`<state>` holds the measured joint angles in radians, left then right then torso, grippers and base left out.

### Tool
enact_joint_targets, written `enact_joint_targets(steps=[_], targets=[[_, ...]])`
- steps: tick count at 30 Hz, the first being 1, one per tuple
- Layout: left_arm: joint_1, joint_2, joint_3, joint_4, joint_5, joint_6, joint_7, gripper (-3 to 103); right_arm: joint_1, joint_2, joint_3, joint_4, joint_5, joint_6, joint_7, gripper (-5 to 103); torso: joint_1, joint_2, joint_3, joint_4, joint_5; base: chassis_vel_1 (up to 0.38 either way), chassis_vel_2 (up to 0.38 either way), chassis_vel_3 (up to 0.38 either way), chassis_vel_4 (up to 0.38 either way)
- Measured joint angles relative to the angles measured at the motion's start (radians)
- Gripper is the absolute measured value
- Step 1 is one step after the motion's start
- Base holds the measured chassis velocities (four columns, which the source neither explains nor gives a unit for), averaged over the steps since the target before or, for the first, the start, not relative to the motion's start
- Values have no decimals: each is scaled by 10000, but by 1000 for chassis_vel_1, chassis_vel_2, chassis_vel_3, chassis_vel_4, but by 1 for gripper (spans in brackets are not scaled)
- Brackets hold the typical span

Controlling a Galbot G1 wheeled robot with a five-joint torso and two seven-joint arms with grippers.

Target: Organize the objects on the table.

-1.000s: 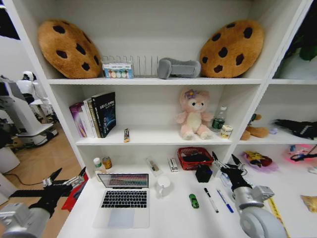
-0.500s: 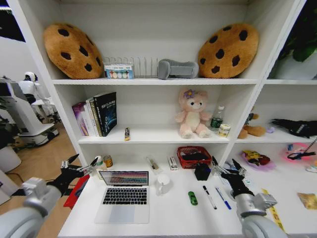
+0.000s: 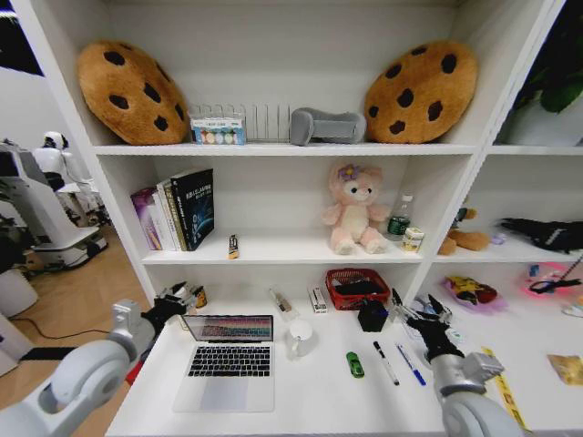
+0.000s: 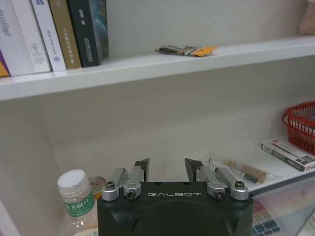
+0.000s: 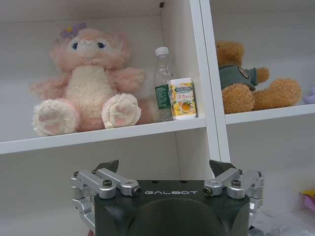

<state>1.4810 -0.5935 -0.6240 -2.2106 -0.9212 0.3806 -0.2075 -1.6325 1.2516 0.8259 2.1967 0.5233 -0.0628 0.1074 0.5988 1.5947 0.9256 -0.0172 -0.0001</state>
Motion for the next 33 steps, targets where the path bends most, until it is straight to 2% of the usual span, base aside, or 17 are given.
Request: enact_joint_targets(steps=[1,2,5,6,11,13,23,25,33], targets=[[-137,60,406,123,64,27,19,42,57,41,-25,-103,-13,6,3,100,-1,0,0,1,1,0,0,0,0],[-624,178,1249,423,149,51,64,36,153,109,-98,-266,-36,12,13,100,-2,0,0,-1,1,0,0,0,0],[-1087,254,1787,645,140,56,61,31,214,129,-112,-321,-39,12,17,100,-2,0,-1,-1,1,0,0,0,0],[-1690,349,2286,950,143,37,57,26,255,129,-90,-366,-34,12,28,100,-1,0,-1,-5,0,0,0,0,0],[-2091,460,2593,1191,139,1,181,4,255,103,-5,-492,-23,13,64,100,-1,0,0,-3,2,0,0,0,0],[-2043,461,2600,1188,157,-11,217,2,259,106,-3,-498,-21,13,87,100,-1,0,-1,-3,2,0,0,0,0],[-1879,580,2765,860,318,-42,556,0,285,172,-6,-571,-17,15,129,100,-3,0,-1,-3,1,0,0,0,0],[-1705,743,2747,672,499,-48,834,0,274,211,-5,-594,-14,24,135,100,-2,0,-1,-3,1,0,0,0,0],[-1279,822,2694,407,744,-80,933,0,349,239,-73,-608,-6,34,181,100,-3,0,-2,-2,1,0,0,0,0]])
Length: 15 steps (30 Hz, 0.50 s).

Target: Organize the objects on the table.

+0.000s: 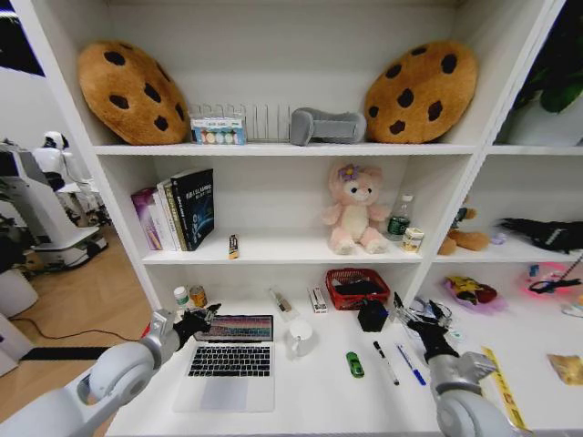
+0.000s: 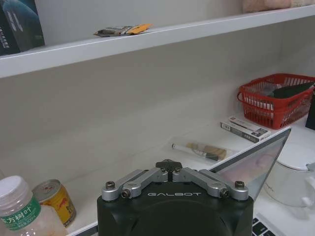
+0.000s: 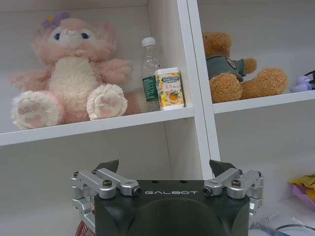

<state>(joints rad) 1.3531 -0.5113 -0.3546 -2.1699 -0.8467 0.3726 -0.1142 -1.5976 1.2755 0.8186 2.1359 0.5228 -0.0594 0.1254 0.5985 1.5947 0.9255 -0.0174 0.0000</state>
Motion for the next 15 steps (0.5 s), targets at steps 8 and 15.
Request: enact_joint_targets(steps=[8,15], targets=[[1332,79,-868,-471,463,-116,319,0,-69,-4,1,112,53,0,96,100,0,1,0,0,0,0,0,0,0],[2908,27,-2263,-1007,781,-238,536,0,3,-33,-60,168,112,-17,135,100,0,1,0,-1,0,0,0,0,0]])
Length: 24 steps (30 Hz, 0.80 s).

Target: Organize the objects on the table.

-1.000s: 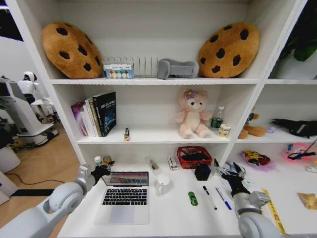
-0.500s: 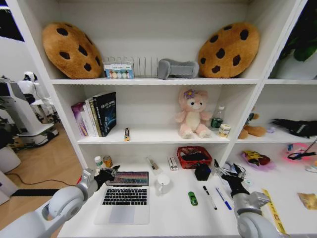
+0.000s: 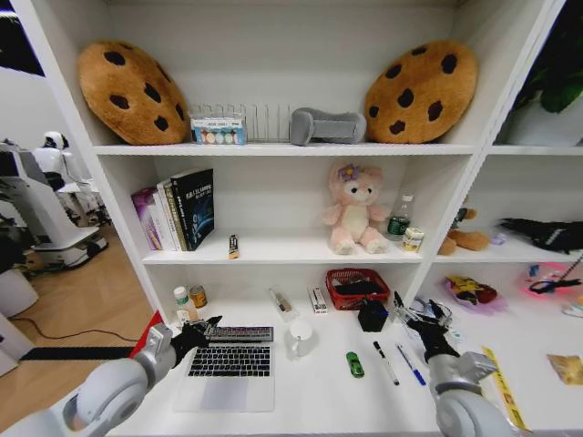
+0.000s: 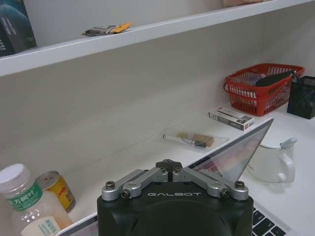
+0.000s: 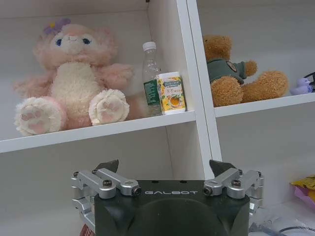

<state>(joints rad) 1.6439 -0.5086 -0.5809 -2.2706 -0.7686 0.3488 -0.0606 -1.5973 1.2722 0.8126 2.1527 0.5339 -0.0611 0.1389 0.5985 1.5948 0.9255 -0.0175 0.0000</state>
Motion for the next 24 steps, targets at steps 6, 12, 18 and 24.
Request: enact_joint_targets(steps=[6,12,18,24], targets=[[2283,-797,-1328,-313,1174,-248,330,0,74,-26,0,16,69,-6,7,100,-1,1,-1,6,-1,0,0,0,0],[3296,-1556,-1718,-504,2225,-437,659,0,70,-112,62,-8,146,29,7,100,0,1,0,0,0,0,0,0,0],[3563,-1961,-1637,-533,2703,-471,720,0,29,-119,89,3,158,100,7,100,-1,1,-1,0,0,0,0,0,0],[4012,-2599,-1446,-438,3410,-634,860,0,-30,-135,148,-10,180,199,9,100,0,0,-1,1,0,0,0,0,0]])
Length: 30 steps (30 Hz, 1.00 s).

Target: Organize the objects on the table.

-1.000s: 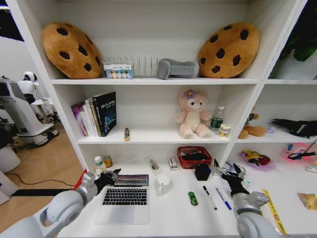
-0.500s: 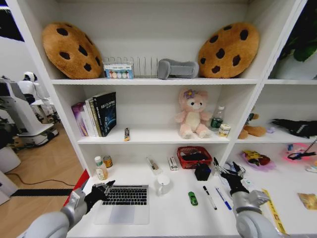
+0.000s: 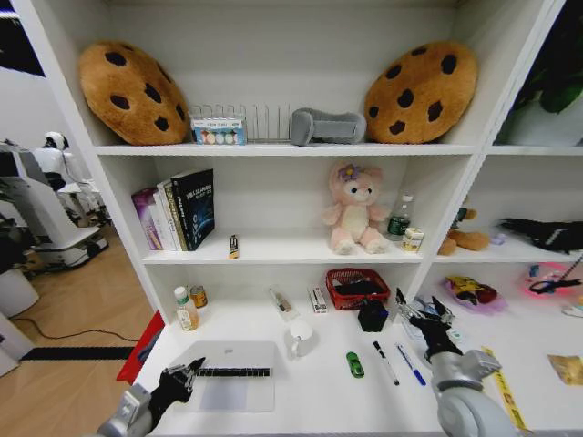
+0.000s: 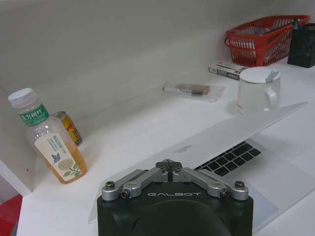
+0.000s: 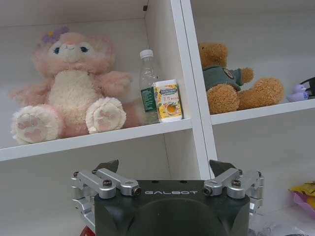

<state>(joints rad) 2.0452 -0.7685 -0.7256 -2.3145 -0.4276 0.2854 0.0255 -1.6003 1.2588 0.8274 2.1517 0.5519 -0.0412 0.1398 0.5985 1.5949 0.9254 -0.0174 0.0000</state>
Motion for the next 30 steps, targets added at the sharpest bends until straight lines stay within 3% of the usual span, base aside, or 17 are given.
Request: enact_joint_targets(steps=[14,20,25,30], targets=[[-139,-593,650,1091,677,-276,140,0,52,-19,-26,-110,13,8,18,100,0,-1,1,-2,0,0,0,0,0],[-312,-933,545,1143,593,-398,56,0,80,-73,-50,-144,40,9,41,100,0,-1,1,0,0,0,0,0,0],[-719,-1285,-250,701,-276,-443,-444,0,165,-201,-140,-131,92,-16,20,100,1,-1,1,0,1,0,0,0,0],[-1306,-1362,-1251,138,-2075,-234,-1271,0,86,-379,-195,-3,97,-61,-40,100,2,-2,2,-2,0,0,0,0,0]])
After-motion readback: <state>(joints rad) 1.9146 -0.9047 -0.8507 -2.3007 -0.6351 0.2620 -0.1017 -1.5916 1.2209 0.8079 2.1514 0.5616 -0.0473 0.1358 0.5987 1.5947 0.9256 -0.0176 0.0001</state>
